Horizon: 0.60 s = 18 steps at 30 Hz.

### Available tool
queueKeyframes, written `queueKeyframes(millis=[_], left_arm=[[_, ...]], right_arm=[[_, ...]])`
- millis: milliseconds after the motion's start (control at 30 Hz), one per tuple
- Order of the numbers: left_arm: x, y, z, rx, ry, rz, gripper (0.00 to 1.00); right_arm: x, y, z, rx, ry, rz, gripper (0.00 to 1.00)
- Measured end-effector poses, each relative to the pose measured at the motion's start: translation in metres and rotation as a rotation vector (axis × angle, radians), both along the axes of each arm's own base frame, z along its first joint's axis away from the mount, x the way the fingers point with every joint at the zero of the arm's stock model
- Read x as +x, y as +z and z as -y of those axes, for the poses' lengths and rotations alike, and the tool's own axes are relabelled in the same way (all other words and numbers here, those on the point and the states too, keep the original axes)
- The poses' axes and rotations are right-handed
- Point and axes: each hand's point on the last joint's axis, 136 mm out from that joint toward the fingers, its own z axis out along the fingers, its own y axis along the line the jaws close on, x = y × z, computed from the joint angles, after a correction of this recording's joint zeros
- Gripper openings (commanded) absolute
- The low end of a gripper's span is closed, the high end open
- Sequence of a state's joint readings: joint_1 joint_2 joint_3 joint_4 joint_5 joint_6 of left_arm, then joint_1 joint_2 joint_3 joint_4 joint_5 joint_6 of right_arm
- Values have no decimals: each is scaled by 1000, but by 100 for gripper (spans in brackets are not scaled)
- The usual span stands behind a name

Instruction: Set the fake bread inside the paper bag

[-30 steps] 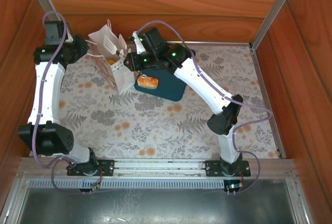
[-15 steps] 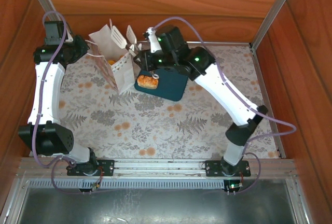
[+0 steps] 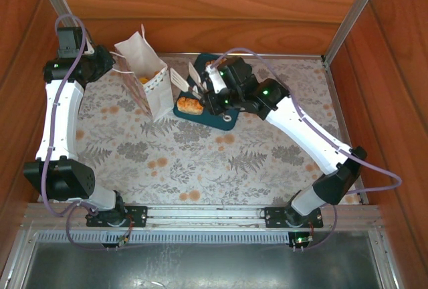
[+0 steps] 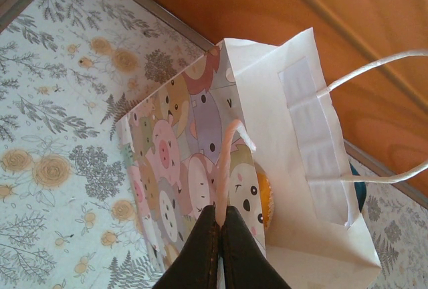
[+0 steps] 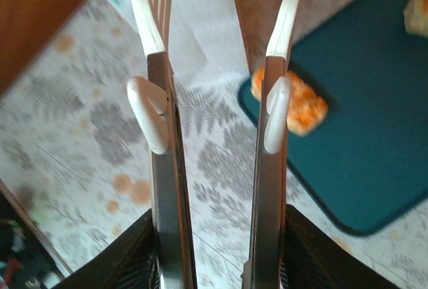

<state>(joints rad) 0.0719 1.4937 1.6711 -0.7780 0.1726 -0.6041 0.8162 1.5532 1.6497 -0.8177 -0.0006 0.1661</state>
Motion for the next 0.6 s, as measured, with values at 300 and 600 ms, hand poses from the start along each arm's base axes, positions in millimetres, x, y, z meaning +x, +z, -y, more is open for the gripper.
queueKeyframes(millis=[300, 600], left_arm=[[0, 0, 0, -3, 2, 0, 0], [0, 0, 0, -3, 2, 0, 0]], right_arm=[[4, -64, 30, -180, 57, -38, 48], [12, -122, 37, -330, 94, -80, 49]])
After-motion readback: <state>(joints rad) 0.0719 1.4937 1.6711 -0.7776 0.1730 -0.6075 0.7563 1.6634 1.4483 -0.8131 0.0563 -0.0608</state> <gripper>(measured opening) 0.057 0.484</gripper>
